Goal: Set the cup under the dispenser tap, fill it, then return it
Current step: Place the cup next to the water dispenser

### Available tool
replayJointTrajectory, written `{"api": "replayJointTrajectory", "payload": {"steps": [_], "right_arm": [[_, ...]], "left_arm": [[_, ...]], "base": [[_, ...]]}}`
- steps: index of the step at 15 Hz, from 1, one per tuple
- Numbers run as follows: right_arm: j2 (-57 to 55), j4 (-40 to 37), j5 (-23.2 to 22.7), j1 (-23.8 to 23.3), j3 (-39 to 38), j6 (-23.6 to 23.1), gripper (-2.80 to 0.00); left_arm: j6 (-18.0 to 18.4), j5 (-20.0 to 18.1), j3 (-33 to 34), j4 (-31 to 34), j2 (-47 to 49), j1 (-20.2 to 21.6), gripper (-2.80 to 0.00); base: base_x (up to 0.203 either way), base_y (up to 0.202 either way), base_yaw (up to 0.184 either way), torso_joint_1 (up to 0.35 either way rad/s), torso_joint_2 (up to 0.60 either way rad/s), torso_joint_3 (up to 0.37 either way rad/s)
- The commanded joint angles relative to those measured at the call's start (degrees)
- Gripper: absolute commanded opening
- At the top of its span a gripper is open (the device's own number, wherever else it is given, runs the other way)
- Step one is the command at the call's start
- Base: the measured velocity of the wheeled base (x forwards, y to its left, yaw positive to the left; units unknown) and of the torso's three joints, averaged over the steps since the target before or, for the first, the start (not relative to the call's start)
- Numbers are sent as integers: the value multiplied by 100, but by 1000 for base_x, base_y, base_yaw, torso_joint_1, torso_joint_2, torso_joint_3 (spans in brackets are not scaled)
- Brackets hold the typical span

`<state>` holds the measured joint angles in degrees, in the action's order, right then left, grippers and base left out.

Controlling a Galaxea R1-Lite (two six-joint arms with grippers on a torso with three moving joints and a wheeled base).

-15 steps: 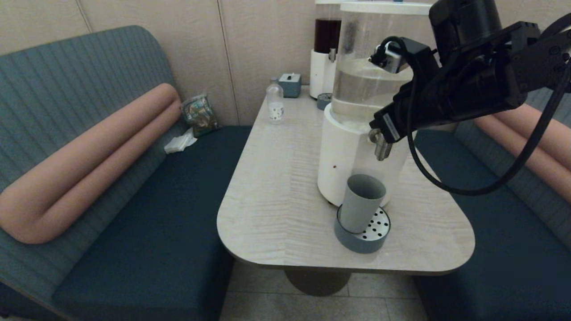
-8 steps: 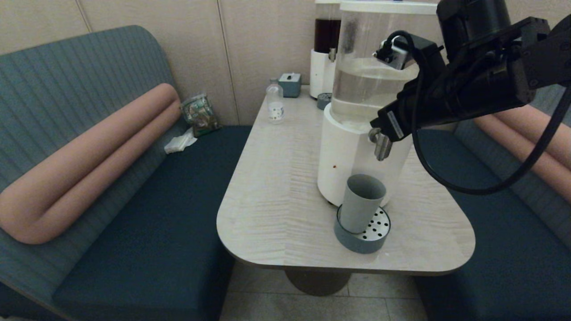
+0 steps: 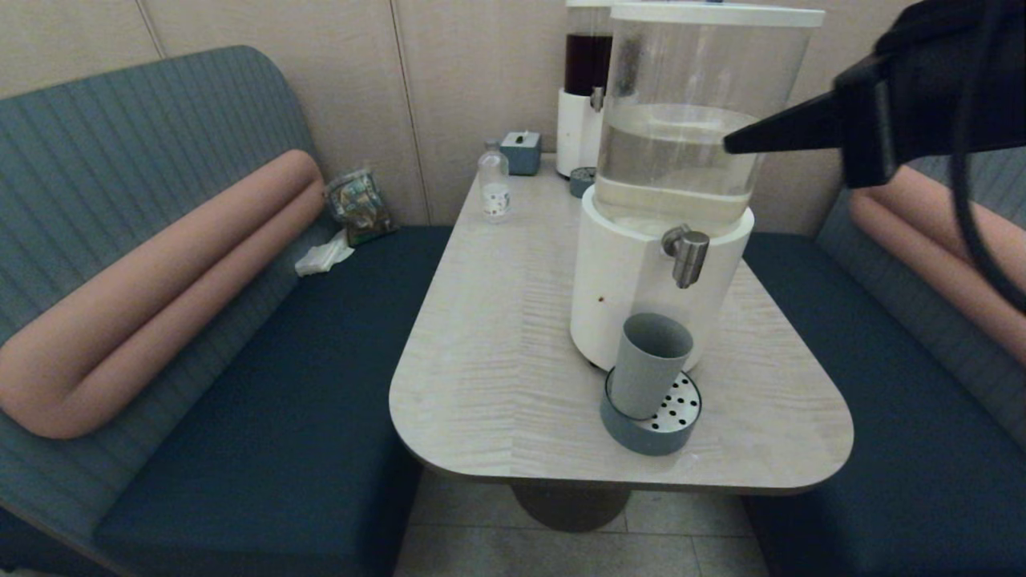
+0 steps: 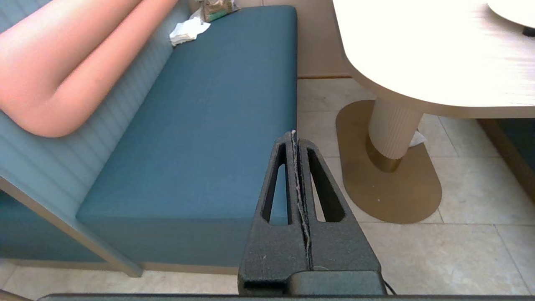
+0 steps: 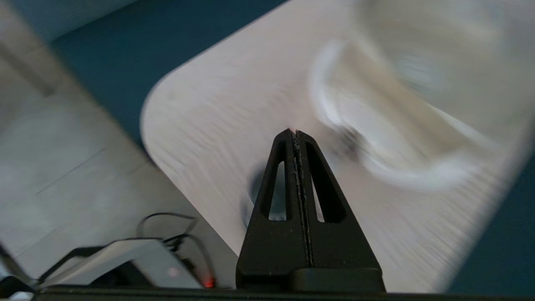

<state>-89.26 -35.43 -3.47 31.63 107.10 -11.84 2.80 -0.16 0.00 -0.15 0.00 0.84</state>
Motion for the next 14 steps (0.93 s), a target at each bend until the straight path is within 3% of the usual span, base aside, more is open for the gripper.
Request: {"api": "replayJointTrajectory", "payload": {"steps": [1,2,5,9,14], "right_arm": [[1193,-17,260,-82,-501,-45,-280],[1738,-16,454,-278,-926,-116,-280],[3277,25,702,-1691,-2330,-134,-280],[6032,222,924,-2291,-4232,71,-280],[8535,-31,1012,-2992,-5850,124,-280]], "left_arm": [[1,-2,0,-3,9,4,-280],[1,-2,5,-3,9,4,-280],[1,-2,0,-3,9,4,-280],[1,-2,8,-3,9,4,-280],[1,-2,0,-3,9,4,-280]], "base": [[0,0,0,0,0,0],[0,0,0,0,0,0],[0,0,0,0,0,0],[0,0,0,0,0,0],[0,0,0,0,0,0]]}}
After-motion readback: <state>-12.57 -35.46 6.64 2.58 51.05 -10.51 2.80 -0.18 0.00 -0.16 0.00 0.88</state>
